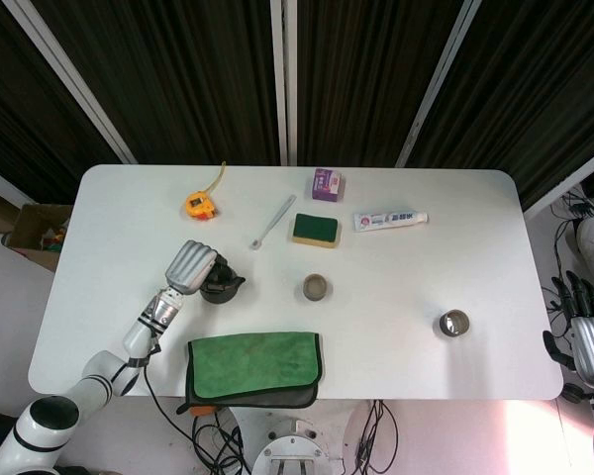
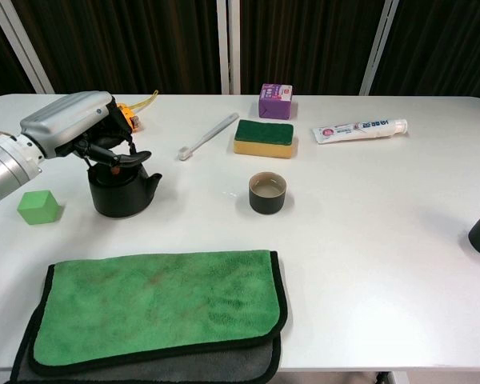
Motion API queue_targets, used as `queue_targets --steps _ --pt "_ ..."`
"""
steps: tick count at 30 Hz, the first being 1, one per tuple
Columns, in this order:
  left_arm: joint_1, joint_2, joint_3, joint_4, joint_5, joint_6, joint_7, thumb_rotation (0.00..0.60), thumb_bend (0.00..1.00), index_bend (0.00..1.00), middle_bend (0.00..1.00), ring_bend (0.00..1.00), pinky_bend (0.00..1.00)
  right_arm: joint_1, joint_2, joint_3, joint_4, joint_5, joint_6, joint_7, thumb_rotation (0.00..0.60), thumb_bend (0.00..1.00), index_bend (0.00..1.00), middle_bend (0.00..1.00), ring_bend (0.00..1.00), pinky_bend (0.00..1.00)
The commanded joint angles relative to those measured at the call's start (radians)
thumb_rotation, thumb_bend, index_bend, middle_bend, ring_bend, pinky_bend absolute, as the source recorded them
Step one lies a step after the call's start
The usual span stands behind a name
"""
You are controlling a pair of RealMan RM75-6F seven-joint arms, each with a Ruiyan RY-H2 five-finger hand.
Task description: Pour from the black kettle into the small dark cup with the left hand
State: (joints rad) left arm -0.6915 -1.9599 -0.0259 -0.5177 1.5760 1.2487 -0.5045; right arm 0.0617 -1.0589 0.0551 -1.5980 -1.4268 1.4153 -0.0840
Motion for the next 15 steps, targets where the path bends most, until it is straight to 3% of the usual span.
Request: queue_targets --steps 1,8,15 --pt "0.003 -0.002 0.005 0.009 0.005 0.006 -0.011 0.205 0.21 1.00 1.00 0.93 0.82 0.000 0.000 0.000 -0.001 0.000 0.000 -0.001 0.600 0.36 0.00 0.00 0.00 0.00" --pt "0.007 -0.001 0.013 0.025 0.014 0.015 -0.027 0.087 0.18 1.00 1.00 0.92 0.81 0.000 0.001 -0.001 -0.003 -0.001 0.000 -0.003 0.600 0.36 0.00 0.00 0.00 0.00" --pt "0.008 -0.002 0.030 0.034 0.027 0.009 -0.024 0.073 0.17 0.98 1.00 0.90 0.80 0.001 -0.001 -0.001 -0.001 -0.001 0.000 -0.002 0.600 0.36 0.00 0.00 0.00 0.00"
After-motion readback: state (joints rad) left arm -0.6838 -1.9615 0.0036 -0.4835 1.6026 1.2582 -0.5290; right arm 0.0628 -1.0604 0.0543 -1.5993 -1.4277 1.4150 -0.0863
